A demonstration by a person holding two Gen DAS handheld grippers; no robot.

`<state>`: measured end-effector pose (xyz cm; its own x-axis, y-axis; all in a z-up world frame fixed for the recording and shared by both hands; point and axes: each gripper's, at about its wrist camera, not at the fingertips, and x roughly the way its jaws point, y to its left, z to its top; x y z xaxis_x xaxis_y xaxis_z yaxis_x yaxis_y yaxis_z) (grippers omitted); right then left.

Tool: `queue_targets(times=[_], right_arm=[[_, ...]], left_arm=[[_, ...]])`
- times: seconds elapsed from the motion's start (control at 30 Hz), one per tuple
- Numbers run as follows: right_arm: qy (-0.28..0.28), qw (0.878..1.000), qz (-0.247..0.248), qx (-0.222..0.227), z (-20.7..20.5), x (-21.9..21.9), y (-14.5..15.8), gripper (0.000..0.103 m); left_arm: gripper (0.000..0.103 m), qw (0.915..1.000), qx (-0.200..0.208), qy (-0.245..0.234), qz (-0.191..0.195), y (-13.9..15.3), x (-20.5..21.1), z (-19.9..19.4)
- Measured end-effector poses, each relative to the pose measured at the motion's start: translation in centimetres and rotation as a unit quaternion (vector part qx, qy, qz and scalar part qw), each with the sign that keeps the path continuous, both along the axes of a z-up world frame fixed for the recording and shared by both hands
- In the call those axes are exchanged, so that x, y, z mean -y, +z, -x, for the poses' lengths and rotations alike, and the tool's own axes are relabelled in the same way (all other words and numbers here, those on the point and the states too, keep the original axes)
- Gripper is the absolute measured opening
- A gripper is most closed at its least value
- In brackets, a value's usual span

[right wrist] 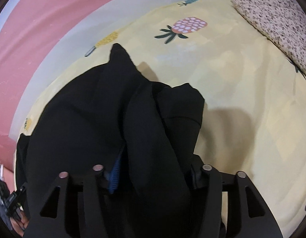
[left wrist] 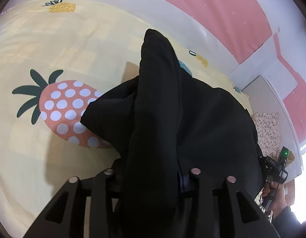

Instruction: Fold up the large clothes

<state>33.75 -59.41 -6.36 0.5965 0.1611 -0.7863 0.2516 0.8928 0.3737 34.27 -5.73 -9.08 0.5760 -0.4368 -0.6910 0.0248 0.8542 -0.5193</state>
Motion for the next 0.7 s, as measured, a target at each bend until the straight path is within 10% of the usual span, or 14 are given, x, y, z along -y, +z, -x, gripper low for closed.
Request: queue_targets(times=[0.23,0.37,0.5,0.7], right_arm=[[-0.037,0.996,0.077,0.013,1.7,-0.4,3.6,0.066],[-0.044,0.99,0.109,0.08,5.1,-1.0,7.3,0.066],[-0.024,0.991,0.106,0.075,5.8,-1.9,6.3,0.034],[-0.026,0.993,0.111,0.017,4.6,-2.2,1.1,0.026]], left_arm=[[0.05,0.9998,-0.019,-0.001,-0.001,2.1,-1.4,1.2],[0.046,0.9983,0.04,0.015,-0.039,5.5,-2.3,3.7],[0.046,0.9942,0.091,-0.006,-0.057,8.8,-0.2,2.4],[0.041,0.9903,0.037,-0.043,-0.127,4.3,4.4,-2.5]])
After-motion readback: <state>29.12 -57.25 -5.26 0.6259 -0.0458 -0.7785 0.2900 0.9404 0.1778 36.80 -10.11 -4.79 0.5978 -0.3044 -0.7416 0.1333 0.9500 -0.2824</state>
